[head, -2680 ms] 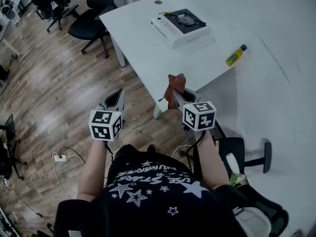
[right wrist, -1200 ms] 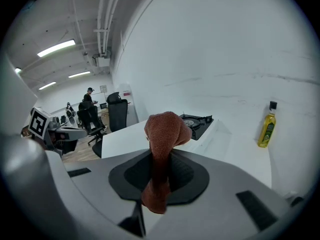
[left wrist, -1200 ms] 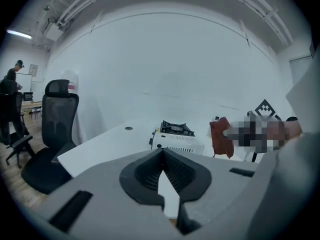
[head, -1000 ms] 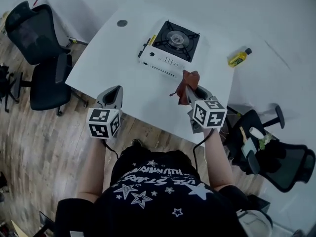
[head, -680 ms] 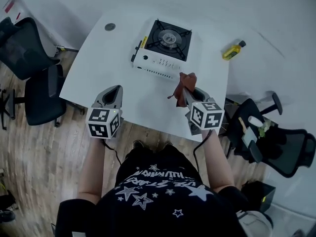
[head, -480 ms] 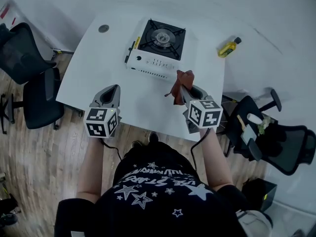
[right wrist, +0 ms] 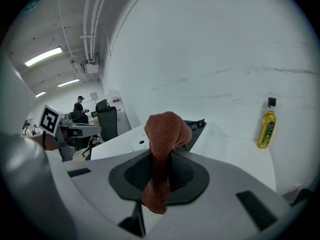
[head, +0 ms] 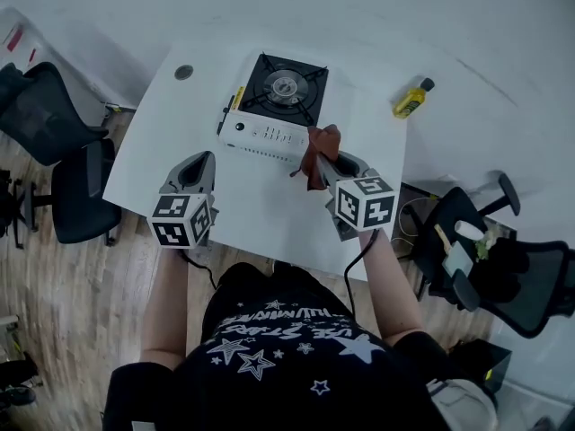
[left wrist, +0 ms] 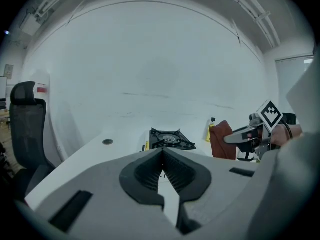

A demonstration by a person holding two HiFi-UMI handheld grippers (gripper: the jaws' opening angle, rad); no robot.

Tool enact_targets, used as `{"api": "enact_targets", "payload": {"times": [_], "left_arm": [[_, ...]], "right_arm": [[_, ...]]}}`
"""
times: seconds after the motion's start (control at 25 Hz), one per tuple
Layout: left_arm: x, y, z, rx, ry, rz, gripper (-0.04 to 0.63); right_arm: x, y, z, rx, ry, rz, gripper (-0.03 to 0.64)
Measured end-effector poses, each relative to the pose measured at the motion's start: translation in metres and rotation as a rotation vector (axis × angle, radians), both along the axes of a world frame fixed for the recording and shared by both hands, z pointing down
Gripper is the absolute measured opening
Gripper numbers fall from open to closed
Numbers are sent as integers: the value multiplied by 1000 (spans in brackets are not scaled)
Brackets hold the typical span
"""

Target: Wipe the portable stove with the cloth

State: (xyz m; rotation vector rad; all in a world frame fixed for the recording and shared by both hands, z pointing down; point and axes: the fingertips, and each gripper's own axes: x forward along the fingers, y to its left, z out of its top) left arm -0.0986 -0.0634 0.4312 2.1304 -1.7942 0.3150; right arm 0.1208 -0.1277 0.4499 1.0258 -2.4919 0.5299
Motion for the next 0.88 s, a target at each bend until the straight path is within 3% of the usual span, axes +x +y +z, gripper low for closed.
{"api": "enact_targets", "payload": {"times": [0.32,0.6,0.88], "left_arm": [[-14,-32,-12,13,-6,7,6],[-38,-82,-18,38,24,120,6],[-63,-131,-24,51,41,210,6]], "right_arm": [[-22,-28,-12,-2,-47,-26,60],[-63,-61,-28,17,-65,31,60],[-108,-90,-32,-14,-83,18,60]]}}
